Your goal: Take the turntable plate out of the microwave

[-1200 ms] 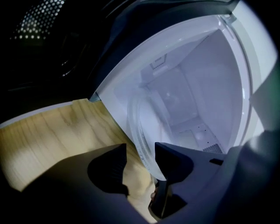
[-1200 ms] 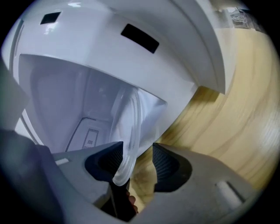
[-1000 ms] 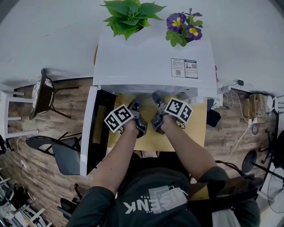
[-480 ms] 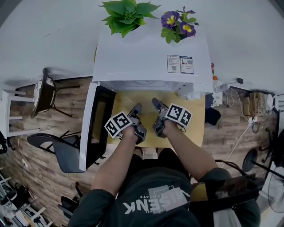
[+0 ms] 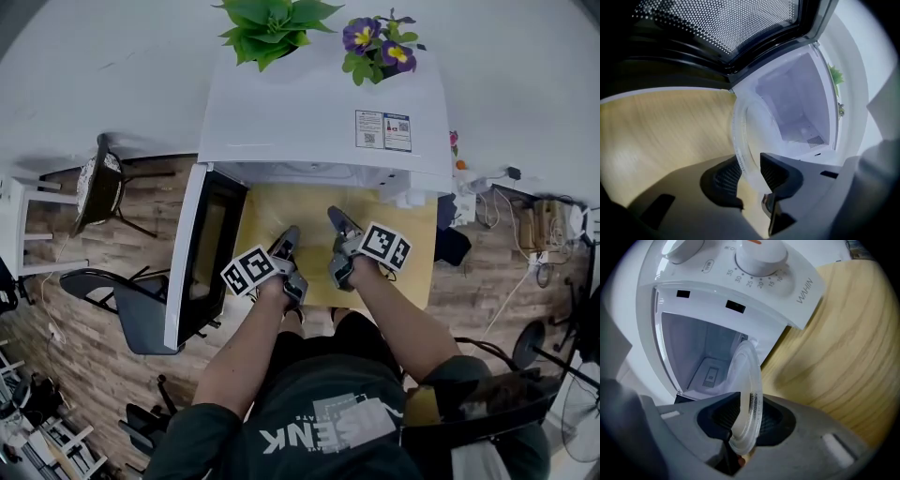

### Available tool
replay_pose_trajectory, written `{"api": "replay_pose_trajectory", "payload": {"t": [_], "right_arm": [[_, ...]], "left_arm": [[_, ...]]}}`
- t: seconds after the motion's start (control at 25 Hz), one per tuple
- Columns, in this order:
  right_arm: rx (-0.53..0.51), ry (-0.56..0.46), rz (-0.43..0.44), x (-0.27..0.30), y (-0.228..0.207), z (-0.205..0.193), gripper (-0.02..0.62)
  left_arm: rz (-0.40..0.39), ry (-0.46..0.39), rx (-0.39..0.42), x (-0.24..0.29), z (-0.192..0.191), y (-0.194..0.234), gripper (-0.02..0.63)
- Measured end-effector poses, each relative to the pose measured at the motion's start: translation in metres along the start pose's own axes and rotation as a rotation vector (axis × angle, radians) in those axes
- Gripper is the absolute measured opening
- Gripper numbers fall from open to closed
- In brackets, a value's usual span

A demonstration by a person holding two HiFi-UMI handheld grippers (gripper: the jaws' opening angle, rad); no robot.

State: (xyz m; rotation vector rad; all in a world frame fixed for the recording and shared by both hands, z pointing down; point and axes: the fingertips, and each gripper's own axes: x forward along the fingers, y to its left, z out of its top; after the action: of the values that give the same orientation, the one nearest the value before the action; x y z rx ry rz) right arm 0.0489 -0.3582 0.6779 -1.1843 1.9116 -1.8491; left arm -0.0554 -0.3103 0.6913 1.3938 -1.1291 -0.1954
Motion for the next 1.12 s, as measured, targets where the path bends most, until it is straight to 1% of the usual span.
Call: {"api": "replay_pose_trajectory", "payload": {"t": [0.08,0.2,0.24,0.32,0.4,0.56,0.72,0.84,1.04,1.12], "right_arm": [[0.019,0.008,0.014,-0.003,-0.001,-0.002,0.094],[0.020,0.024,0.031,-0.009,-0.005,-0.004,0.091],[0.017,0.033,0.036,-0.011,-0.006,-0.005,0.089],[0.008,0.052,0.044,-0.015,-0.008,-0.009,0.089],[0.001,0.064,0.052,-0.019,-0.008,-0.015,0.087],[-0.004,0.071,0.060,-0.025,-0.009,-0.016,0.084],[-0.065,0.064,0.089,-0.031,-0.001,-0.008,0.081],[-0.107,0.058,0.116,-0.036,0.008,-0.004,0.078],[-0.142,0.056,0.145,-0.045,0.019,0.000,0.078],[-0.153,0.053,0.170,-0.048,0.026,0.003,0.080]], "left_arm": [[-0.014,-0.032,0.015,0.000,0.007,0.002,0.132],[-0.068,-0.085,0.008,0.004,0.024,0.002,0.186],[-0.076,-0.090,0.011,0.006,0.029,0.002,0.195],[-0.066,-0.092,0.024,0.009,0.035,0.007,0.195],[-0.063,-0.094,0.032,0.008,0.038,0.011,0.166],[-0.077,-0.116,0.087,0.001,0.032,0.006,0.143],[-0.099,-0.132,0.110,-0.004,0.027,-0.004,0.126],[-0.117,-0.150,0.121,-0.011,0.025,-0.011,0.120],[-0.125,-0.173,0.131,-0.020,0.019,-0.021,0.120],[-0.150,-0.188,0.128,-0.022,0.019,-0.026,0.120]]}}
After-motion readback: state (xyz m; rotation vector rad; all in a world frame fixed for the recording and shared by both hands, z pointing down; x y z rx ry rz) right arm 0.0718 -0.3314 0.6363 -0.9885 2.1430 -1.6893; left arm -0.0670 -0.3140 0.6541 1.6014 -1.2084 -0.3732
